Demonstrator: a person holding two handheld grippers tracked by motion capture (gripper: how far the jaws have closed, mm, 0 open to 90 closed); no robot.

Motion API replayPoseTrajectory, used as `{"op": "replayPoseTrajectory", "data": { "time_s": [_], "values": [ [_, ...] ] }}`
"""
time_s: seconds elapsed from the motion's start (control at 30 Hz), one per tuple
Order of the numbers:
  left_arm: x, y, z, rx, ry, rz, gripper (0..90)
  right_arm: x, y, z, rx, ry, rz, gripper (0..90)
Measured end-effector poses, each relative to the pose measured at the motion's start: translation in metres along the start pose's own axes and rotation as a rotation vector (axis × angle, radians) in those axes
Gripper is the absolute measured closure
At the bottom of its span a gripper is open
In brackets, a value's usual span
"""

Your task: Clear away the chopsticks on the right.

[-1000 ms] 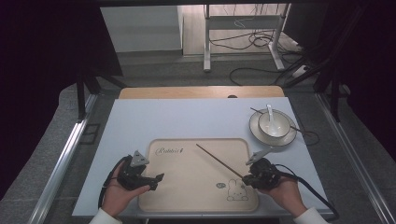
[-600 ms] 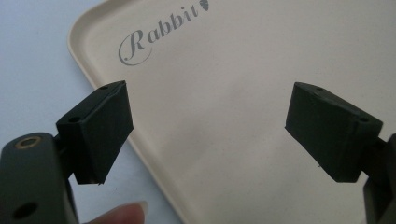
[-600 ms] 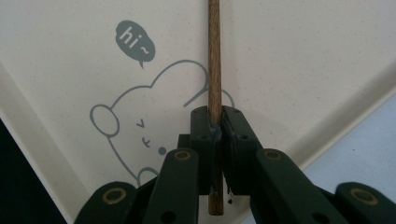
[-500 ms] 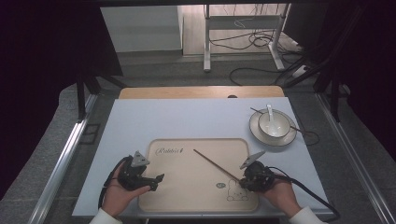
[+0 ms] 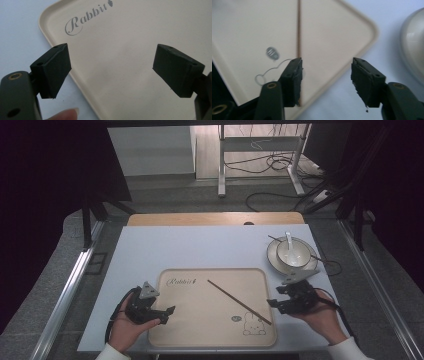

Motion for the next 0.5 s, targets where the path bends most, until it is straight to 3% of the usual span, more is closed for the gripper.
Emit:
{"op": "replayPoseTrajectory", "data": {
  "time_s": [0.03, 0.07, 0.13, 0.17, 0.23, 0.33, 0.37, 0.43, 0.47, 0.5],
  "values": [
    [0.000, 0.000, 0.000, 0.000, 0.000, 0.000, 14.9, 0.000, 0.000, 0.000, 0.000, 0.000, 0.000, 40.3],
    [0.000, 0.001, 0.000, -0.003, 0.003, 0.000, 14.9, -0.014, 0.013, -0.001, -0.038, -0.016, -0.012, 39.3],
    [0.000, 0.001, 0.000, -0.004, 0.005, 0.000, 14.9, -0.019, 0.017, -0.001, -0.048, -0.016, -0.026, 38.9],
    [0.000, 0.000, 0.000, -0.003, 0.003, 0.000, 14.9, -0.037, 0.028, -0.002, -0.063, -0.037, -0.054, 38.2],
    [-0.001, 0.001, 0.000, -0.005, 0.003, 0.001, 14.9, -0.052, 0.035, -0.003, -0.062, -0.051, -0.075, 38.2],
    [-0.001, 0.002, 0.000, -0.008, 0.002, 0.000, 14.9, -0.070, 0.042, -0.004, -0.051, -0.066, -0.102, 38.2],
    [0.000, 0.003, -0.001, -0.010, 0.004, 0.001, 14.9, -0.091, 0.048, -0.006, -0.033, -0.089, -0.143, 38.4],
    [0.000, 0.003, -0.001, -0.010, 0.005, 0.001, 14.9, -0.098, 0.050, -0.006, -0.023, -0.097, -0.155, 38.6],
    [0.001, 0.003, -0.001, -0.010, 0.007, -0.001, 14.9, -0.119, 0.053, -0.009, 0.009, -0.110, -0.172, 39.7],
    [0.001, 0.003, -0.002, -0.008, 0.007, -0.002, 14.9, -0.126, 0.053, -0.010, 0.025, -0.113, -0.174, 39.8]
  ]
}}
Point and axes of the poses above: each handheld gripper's, and its own axes: y roughly backward along the jaws, z roughly out of its top, x roughly to its left, the point moved 1 cm from there along -y, roughly forward along the jaws, and after that the axes turned 7 degrees about y, right-handed, at the moved point
